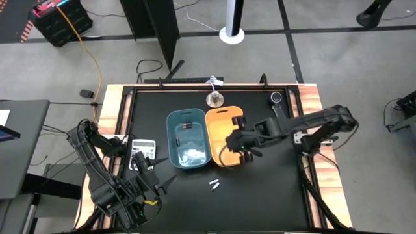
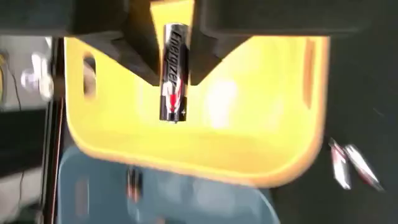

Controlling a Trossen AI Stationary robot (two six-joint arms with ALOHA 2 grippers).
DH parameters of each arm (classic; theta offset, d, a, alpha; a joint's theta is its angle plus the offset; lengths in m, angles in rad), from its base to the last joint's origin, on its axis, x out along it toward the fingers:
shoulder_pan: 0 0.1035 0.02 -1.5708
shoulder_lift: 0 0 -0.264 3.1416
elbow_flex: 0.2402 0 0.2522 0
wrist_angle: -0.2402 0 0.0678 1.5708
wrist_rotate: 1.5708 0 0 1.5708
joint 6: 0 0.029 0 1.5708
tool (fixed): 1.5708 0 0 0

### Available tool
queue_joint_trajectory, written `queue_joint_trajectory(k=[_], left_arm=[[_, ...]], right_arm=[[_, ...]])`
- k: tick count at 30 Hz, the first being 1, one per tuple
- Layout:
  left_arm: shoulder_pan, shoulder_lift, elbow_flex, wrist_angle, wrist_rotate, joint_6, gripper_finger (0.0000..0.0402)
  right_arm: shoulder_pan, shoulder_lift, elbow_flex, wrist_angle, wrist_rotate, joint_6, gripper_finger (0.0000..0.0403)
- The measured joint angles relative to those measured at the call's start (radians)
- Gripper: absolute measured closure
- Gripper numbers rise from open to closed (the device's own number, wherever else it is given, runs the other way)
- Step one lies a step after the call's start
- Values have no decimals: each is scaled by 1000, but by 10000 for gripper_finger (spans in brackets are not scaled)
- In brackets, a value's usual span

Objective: Sort batteries
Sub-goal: Put the bottom silver battery into the yellow bin

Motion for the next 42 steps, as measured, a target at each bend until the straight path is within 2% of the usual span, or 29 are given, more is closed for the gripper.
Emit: queue_joint_trajectory(k=[6, 8, 10, 12, 17, 23, 26, 36, 42], left_arm=[[0, 0, 0, 0, 14, 8, 107], [0, 0, 0, 1, 14, 10, 107], [0, 0, 0, 1, 14, 11, 107], [0, 0, 0, 1, 14, 11, 107], [0, 0, 0, 1, 13, 15, 107], [1, 0, 0, 2, 13, 27, 107], [1, 0, 0, 3, 12, 27, 107], [1, 0, 0, 7, 12, 24, 107], [1, 0, 0, 8, 12, 23, 107]], right_arm=[[-55, -2, -1, -16, -6, -27, 178], [-54, -4, -1, -9, -14, -24, 152], [-25, -5, -1, 25, -72, -21, 142], [35, 8, 0, 79, -123, -22, 140], [191, 117, 1, 192, -139, -46, 156], [277, 269, -1, 334, -162, -32, 184], [301, 319, 0, 431, -193, -35, 193], [278, 473, 0, 455, -207, -41, 198], [277, 508, 0, 486, -234, -49, 198]])
